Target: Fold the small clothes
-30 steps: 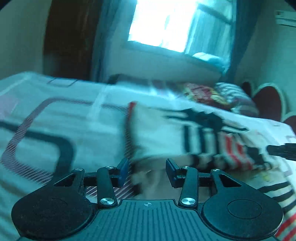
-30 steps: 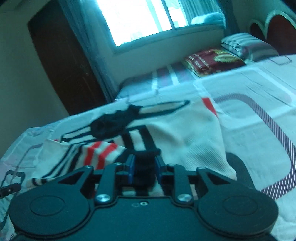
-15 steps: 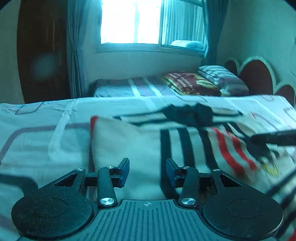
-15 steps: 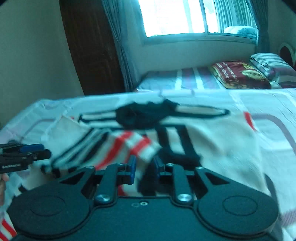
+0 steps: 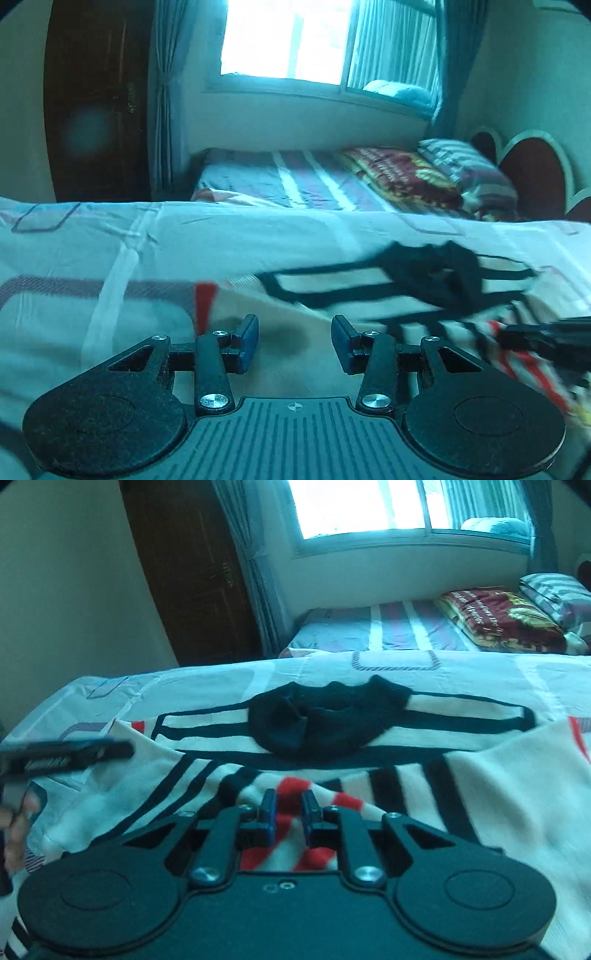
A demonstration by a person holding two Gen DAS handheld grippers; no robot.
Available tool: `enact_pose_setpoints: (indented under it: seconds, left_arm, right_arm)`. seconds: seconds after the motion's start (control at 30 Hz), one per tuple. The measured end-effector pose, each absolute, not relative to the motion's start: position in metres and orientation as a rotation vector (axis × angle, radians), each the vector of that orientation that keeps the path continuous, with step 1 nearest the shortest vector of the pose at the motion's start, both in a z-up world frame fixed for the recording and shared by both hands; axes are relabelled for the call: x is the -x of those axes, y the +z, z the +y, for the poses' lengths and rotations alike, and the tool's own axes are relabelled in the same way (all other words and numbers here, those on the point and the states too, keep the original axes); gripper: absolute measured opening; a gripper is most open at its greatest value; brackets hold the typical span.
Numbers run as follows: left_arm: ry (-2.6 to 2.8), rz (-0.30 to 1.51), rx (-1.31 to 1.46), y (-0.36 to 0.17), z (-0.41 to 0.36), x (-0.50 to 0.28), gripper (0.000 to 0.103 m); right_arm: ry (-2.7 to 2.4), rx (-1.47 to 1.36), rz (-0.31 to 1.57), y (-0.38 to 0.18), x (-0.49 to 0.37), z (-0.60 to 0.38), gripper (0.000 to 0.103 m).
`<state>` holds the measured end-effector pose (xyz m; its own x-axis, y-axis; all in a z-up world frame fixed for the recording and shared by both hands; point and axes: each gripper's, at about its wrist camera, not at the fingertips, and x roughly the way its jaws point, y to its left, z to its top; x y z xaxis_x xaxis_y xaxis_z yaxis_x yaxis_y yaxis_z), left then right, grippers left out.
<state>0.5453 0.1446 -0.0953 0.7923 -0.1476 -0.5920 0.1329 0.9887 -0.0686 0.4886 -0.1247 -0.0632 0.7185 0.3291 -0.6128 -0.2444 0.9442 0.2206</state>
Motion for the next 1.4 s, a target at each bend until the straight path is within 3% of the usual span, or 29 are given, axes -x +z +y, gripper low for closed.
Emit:
enact_pose_setpoints:
  seconds: [0.47, 0.6, 0.73, 0.83, 1.07, 1.17, 1.27, 1.4]
  left_arm:
    - [-0.105, 0.666, 0.063, -0.111, 0.165, -0.565, 0.044]
    - [-0.127, 0.591, 0.043, -0.087, 0.157, -0.535, 0.045]
    - [-0.208, 0.595, -0.004, -0.089, 0.125, -0.504, 0.045]
    - [-0.185, 0.619, -0.121, -0.117, 0.104, -0.493, 0.045]
    - [-0.208, 0.533, -0.048, -0.083, 0.087, -0.456, 0.046]
    - [-0.276, 0.538, -0.038, -0.088, 0.052, -0.447, 0.069]
    - [-0.243, 0.584, -0.135, -0.110, 0.031, -0.442, 0.069]
    - [-0.145, 0.579, -0.028, -0.112, 0.073, -0.429, 0.071]
  right_arm:
    - [0.341, -0.116, 0.684, -0.066, -0.495, -0.128, 0.017]
    - [0.305, -0.115, 0.619, -0.050, -0.478, -0.148, 0.025]
    - [0.316, -0.089, 0.645, -0.053, -0.476, -0.159, 0.024]
    - [0.298, -0.016, 0.669, -0.069, -0.479, -0.159, 0.018]
    - [0.288, -0.147, 0.607, -0.050, -0.447, -0.184, 0.024]
    - [0.407, -0.090, 0.611, -0.053, -0.434, -0.159, 0.021]
    - [0.405, 0.030, 0.644, -0.067, -0.428, -0.151, 0.021]
    - [0.277, -0.020, 0.632, -0.066, -0.422, -0.201, 0.019]
